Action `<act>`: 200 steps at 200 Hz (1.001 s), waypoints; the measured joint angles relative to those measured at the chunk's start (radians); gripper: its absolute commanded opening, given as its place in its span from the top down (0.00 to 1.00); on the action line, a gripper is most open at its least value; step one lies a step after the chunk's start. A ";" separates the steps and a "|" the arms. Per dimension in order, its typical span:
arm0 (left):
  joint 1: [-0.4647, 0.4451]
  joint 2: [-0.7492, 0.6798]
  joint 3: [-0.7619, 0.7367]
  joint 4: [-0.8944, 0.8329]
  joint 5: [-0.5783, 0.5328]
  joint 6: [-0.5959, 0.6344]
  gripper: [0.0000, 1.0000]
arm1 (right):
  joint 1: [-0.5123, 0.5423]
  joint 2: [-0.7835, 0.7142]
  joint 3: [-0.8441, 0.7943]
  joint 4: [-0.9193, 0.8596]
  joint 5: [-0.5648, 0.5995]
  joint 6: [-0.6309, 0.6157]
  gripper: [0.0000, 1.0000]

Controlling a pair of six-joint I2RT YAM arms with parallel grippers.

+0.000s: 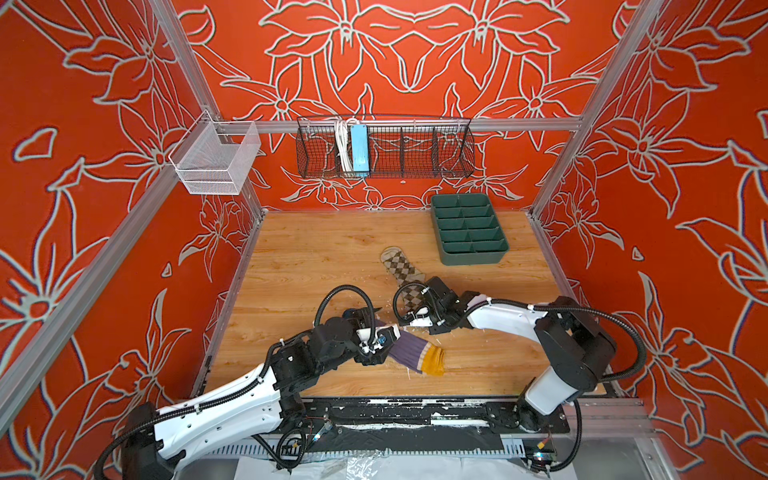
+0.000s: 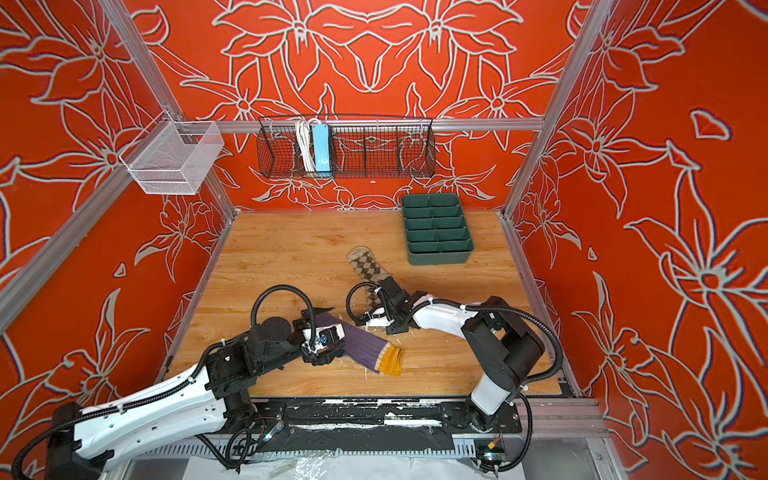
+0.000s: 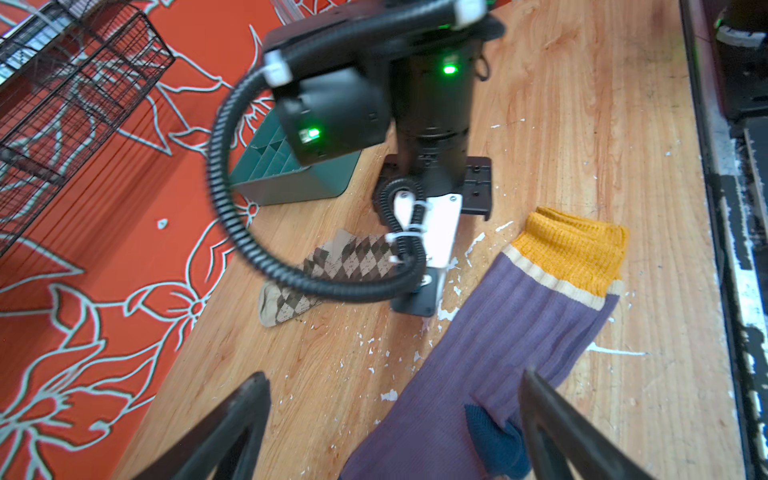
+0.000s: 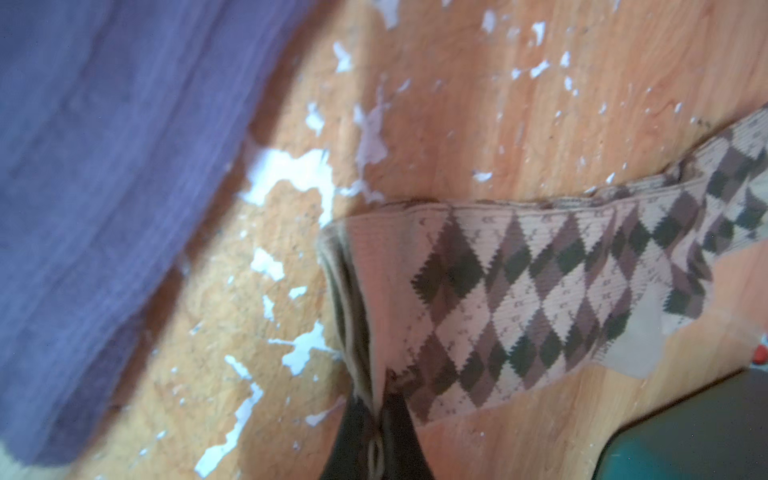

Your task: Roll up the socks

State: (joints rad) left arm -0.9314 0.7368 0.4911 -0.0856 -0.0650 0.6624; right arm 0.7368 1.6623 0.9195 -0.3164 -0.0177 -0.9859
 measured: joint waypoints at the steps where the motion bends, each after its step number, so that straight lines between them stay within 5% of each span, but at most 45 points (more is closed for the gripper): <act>1: 0.000 0.001 0.001 -0.001 0.000 0.002 0.09 | 0.000 0.000 0.000 0.000 0.000 0.000 1.00; 40: 0.000 0.025 0.021 -0.038 0.018 0.105 0.11 | -0.003 0.126 0.234 -0.277 -0.144 0.120 1.00; 85: 0.000 0.102 0.006 -0.003 0.023 0.188 0.24 | -0.047 0.266 0.401 -0.520 -0.316 0.210 1.00; 200: -0.005 0.595 0.026 0.282 0.031 0.171 0.43 | -0.140 0.396 0.536 -0.674 -0.471 0.250 1.00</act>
State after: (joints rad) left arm -0.9363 1.3319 0.5167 0.1959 -0.0345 0.8330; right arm 0.5968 2.0579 1.4555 -0.9905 -0.4889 -0.7357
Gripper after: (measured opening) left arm 0.589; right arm 0.066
